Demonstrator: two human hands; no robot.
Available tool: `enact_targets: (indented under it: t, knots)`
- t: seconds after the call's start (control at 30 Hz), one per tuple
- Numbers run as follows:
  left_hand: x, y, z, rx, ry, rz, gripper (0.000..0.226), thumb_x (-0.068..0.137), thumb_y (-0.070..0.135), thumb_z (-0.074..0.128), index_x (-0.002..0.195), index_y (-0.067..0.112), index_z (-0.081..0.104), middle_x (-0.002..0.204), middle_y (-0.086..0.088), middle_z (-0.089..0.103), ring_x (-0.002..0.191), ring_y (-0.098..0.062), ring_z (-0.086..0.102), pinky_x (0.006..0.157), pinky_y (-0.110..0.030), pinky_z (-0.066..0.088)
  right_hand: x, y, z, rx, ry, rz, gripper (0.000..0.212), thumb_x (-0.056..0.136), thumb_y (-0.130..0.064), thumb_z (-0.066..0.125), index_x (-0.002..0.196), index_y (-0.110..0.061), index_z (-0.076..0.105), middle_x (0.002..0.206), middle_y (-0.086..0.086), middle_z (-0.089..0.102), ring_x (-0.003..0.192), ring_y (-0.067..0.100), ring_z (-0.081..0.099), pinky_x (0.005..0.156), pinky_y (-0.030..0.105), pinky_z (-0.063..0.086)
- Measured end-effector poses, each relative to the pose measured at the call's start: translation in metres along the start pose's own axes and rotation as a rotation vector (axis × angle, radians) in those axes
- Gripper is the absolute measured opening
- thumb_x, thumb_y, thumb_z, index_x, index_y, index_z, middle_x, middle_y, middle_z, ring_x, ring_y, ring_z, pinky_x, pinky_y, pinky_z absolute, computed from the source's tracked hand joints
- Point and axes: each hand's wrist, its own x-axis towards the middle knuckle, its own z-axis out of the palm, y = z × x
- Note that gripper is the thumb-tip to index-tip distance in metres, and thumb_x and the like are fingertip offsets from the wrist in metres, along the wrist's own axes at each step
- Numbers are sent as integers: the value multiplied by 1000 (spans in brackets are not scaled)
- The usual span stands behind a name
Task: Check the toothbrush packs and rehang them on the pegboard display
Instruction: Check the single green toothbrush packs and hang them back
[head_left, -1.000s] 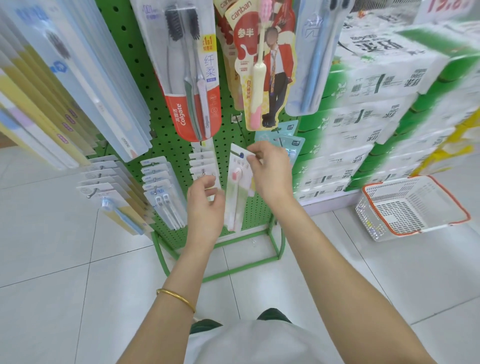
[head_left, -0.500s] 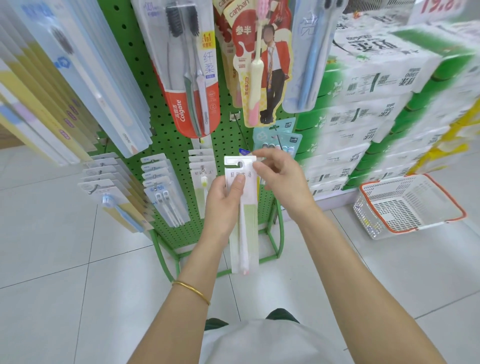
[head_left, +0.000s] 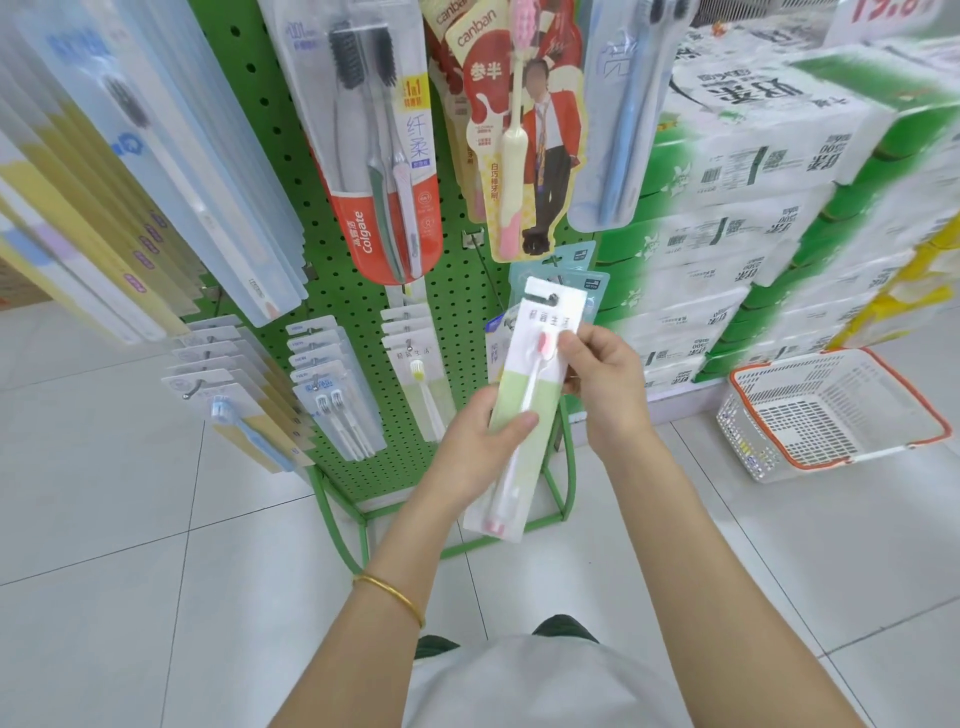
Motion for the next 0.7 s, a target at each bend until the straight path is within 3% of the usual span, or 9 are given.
enact_targets:
  t: [0.2,0.27,0.33,0.4,0.47,0.6,0.7]
  knots:
    - [-3,-14,-6,58,-274,-96,32,90,13,65,119,18,54,105,11,64,98,-8,62,83,-17,49,16,6,-20,75,198,29,27,94,-10,53,68,-17,55,55,-6,50,48,5,40,47,18,34]
    - [-4,-17,-8,83,-316,-106,49,84,17,70,129,18,50,117,6,64,109,-14,61,93,-29,50,16,8,-21,87,243,29,30,95,-10,53,66,-17,53,58,-3,47,47,4,38,46,18,32]
    - [-3,-17,-9,231,-341,-69,75,79,25,75,143,26,35,138,10,50,123,-12,51,106,-37,41,15,10,-22,101,299,35,29,95,-11,52,67,-17,52,61,-1,46,45,4,37,44,17,32]
    - [-6,-12,-9,376,-310,-19,95,79,25,75,150,32,13,152,18,25,134,-6,34,113,-33,29,16,10,-21,118,352,42,27,95,-13,53,68,-17,51,60,-1,45,43,3,35,44,18,32]
    - [-9,-7,-6,488,-237,69,102,79,24,75,151,32,2,157,12,15,138,-11,31,110,-35,33,16,8,-19,140,381,47,27,95,-15,53,69,-17,49,59,-1,42,42,4,33,45,20,32]
    - [-13,-2,1,811,-85,169,92,82,29,70,149,23,6,150,-3,28,125,-23,45,88,-39,47,10,6,-13,205,353,47,23,97,-15,51,74,-16,49,63,-1,44,46,4,37,48,21,34]
    - [-14,-1,1,749,-85,153,84,80,21,63,147,23,12,143,-3,33,117,-25,49,85,-37,47,3,5,-11,271,281,34,18,96,-19,53,78,-18,54,69,-2,52,53,7,44,50,20,38]
